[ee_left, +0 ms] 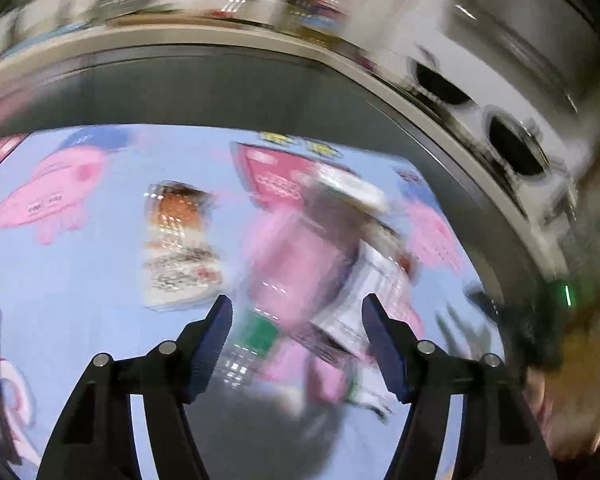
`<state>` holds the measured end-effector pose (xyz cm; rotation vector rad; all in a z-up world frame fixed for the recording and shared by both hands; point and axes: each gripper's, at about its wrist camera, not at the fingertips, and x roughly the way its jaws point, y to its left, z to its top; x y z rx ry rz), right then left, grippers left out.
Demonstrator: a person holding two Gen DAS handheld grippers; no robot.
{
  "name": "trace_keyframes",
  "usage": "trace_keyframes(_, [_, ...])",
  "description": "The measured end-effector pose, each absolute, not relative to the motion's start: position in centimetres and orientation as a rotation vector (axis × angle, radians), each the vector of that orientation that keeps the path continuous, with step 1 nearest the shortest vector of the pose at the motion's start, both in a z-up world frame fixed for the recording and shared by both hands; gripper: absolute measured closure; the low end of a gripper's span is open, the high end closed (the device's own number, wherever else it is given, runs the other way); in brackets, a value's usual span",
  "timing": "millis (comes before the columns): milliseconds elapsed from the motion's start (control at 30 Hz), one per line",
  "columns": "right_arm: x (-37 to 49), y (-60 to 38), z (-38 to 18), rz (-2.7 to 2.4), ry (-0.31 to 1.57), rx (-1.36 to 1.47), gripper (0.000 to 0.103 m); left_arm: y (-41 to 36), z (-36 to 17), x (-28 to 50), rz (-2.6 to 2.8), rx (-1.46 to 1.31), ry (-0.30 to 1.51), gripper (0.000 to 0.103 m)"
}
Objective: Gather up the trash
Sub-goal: 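Return to the pile, grasp the brown snack bag with the left tool while the right grasps white tissue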
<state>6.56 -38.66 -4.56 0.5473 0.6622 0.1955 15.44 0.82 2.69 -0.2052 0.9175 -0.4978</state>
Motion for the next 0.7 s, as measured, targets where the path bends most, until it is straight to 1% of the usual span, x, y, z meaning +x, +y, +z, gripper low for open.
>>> trace_keyframes(167, [7.7, -35.9, -4.1, 0.209, 0.685, 0.5, 0.051, 4.8, 0.7, 21.2, -0.428, -0.304, 0.947, 0.036])
trace_keyframes(333, [8.8, -36.5, -4.5, 0.177, 0.718, 0.507, 0.051, 5.6, -1.6, 24.4, -0.43, -0.336, 0.974, 0.036])
trace_keyframes(433, [10.0, -37.8, -5.3, 0.178, 0.746, 0.582, 0.051, 4.8, -3.0, 26.1, -0.46, -0.308, 0.985, 0.029])
trace_keyframes(600, [11.7, -39.4, -7.1, 0.21, 0.787, 0.756, 0.053, 3.9, -4.5, 27.9, -0.507, -0.315, 1.003, 0.029])
trace_keyframes(633, [12.0, -39.6, -7.6, 0.231, 0.801, 0.808, 0.053, 3.7, -4.4, 27.9, -0.514, -0.311, 0.993, 0.029])
trace_keyframes(667, [12.3, -39.5, -8.0, 0.25, 0.814, 0.851, 0.054, 3.5, -4.5, 28.0, -0.534, -0.311, 0.997, 0.036])
trace_keyframes(700, [12.5, -39.5, -8.5, 0.273, 0.827, 0.9, 0.054, 3.0, -4.6, 28.1, -0.554, -0.313, 1.008, 0.04])
